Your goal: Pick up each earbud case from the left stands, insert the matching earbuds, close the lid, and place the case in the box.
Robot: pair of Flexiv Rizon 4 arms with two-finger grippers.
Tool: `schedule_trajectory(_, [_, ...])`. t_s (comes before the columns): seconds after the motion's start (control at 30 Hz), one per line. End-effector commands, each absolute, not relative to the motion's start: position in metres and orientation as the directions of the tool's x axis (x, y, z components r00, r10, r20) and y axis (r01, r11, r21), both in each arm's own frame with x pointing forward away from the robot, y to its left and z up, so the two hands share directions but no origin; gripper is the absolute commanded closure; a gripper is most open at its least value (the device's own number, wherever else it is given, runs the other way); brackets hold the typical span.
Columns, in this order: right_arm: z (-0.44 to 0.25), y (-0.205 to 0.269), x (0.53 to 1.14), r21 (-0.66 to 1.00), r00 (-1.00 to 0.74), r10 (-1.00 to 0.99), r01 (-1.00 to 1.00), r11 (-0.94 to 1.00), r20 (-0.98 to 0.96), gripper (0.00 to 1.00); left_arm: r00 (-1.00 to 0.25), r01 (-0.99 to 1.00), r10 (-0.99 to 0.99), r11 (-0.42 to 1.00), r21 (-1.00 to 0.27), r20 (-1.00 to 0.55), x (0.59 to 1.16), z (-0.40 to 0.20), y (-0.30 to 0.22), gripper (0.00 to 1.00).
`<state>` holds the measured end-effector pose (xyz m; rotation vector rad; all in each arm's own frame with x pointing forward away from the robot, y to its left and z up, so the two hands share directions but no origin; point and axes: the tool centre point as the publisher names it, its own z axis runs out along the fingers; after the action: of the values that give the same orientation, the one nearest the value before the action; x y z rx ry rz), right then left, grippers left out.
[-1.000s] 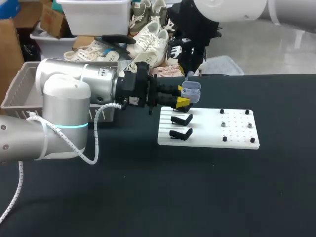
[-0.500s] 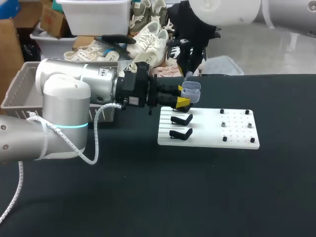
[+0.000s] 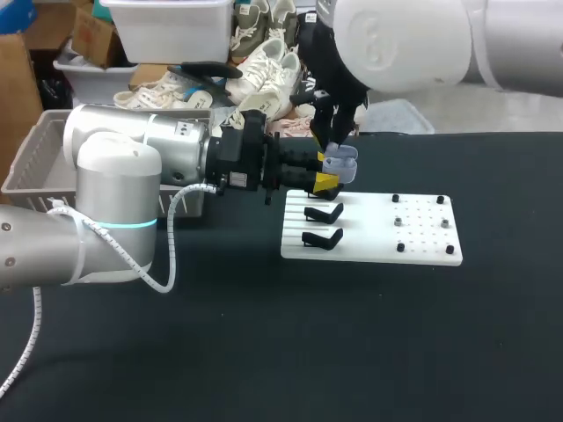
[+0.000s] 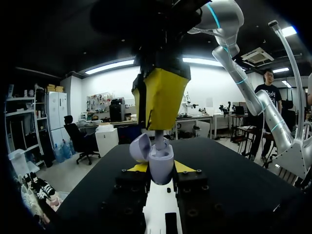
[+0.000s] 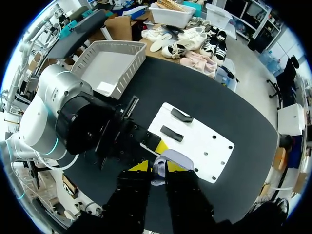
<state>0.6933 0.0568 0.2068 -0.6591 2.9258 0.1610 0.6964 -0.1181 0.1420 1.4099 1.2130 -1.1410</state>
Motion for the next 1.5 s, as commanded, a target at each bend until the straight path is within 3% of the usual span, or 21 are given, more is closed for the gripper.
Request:
schedule_trajectory(0.03, [0.2068,0.0528,0.6922,0.069,-0.896,-0.405,-0.423,0.904,-0.184,1.00,0.084,0.994,0.136,-0.087,0.072,-0.987,0.6966,0.1416,-0.1181,1.00])
schedule_trajectory(1.5, [0.2002,0.0498,0.6949,0.102,-0.899,-0.404,-0.423,0.900,-0.170,1.00,0.084,0.994,0.136,-0.087,0.072,-0.987,0.6966,0.1416,-0.1181,1.00])
